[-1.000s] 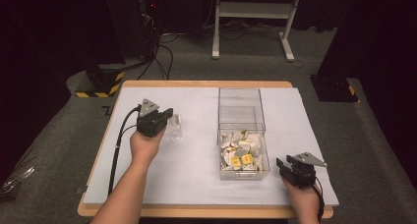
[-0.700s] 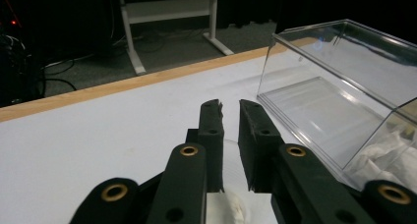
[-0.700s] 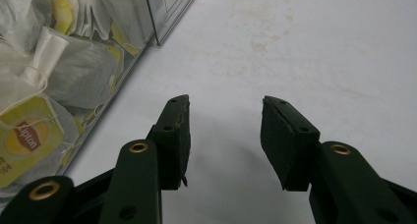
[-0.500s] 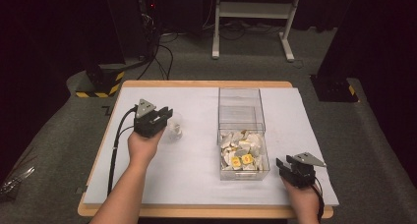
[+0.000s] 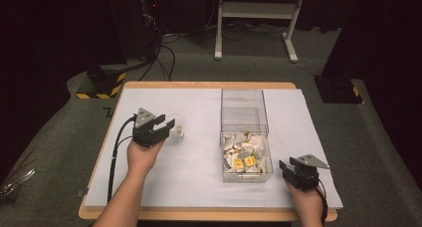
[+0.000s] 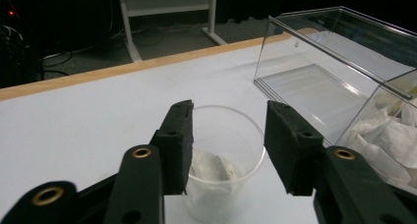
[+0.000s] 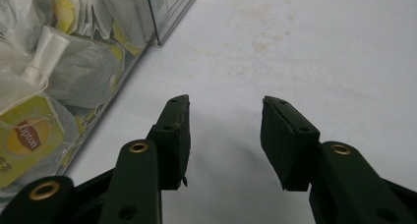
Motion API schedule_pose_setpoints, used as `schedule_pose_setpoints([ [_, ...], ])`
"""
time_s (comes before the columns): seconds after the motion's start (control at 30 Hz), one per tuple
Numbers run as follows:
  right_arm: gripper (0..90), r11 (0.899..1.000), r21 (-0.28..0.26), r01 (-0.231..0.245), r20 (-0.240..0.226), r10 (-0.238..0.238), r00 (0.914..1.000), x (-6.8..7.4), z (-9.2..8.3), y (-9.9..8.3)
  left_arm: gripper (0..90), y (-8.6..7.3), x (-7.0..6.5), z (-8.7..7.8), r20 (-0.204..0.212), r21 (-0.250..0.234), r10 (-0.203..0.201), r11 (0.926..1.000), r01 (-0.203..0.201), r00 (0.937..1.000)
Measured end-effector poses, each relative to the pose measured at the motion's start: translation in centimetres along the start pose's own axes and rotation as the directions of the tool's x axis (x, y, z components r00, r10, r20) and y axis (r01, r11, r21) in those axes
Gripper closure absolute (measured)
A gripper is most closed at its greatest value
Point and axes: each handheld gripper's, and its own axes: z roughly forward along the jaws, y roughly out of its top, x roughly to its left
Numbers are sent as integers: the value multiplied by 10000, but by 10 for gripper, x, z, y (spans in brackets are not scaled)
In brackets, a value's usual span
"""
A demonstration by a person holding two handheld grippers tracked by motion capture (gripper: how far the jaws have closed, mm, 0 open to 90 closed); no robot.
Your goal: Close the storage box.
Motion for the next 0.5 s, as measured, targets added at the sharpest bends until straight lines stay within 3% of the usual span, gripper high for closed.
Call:
schedule_pose_setpoints([
  [0.2, 543, 10000, -10, 41, 21, -41, 10000, 0, 0, 0, 461, -8, 1, -6, -35, 130, 55, 9999, -54, 10000],
  [0.5, 542, 10000, 13, 77, 22, -77, 10000, 1, 0, 0, 450, -27, 1, -21, 182, 172, -137, 9998, 134, 9997],
])
